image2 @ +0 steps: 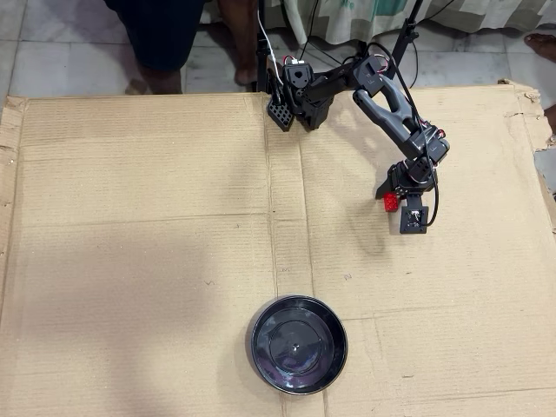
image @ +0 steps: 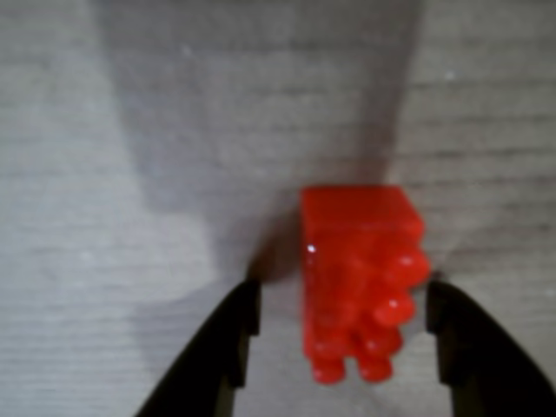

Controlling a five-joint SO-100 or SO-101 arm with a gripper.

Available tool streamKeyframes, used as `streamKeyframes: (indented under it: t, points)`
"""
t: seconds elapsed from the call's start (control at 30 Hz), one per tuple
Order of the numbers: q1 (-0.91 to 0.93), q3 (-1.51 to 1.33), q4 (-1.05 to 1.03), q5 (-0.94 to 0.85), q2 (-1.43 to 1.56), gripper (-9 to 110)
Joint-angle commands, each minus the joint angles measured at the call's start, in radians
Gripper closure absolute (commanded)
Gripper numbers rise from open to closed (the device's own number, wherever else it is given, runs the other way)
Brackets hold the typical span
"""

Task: Grasp a lego block and put it in the bin.

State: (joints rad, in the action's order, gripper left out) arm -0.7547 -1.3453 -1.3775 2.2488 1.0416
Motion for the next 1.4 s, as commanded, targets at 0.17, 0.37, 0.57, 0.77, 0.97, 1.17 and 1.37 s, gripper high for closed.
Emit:
streamKeyframes:
  t: [0.17,0.37,0.57,0.77,0.97,1.17,1.37]
  points:
    - [0.014,0.037,0.011,0.005,0.005,81]
    - [0.020,0.034,0.006,0.003,0.005,97]
    - [0.032,0.034,0.009,0.003,0.012,101]
    - [0.080,0.100,0.009,-0.005,0.015,101]
    - [0.140,0.238,0.006,-0.005,0.011,101]
    - [0.221,0.357,0.011,-0.005,0.005,101]
    - [0.319,0.399,0.124,-0.005,0.005,101]
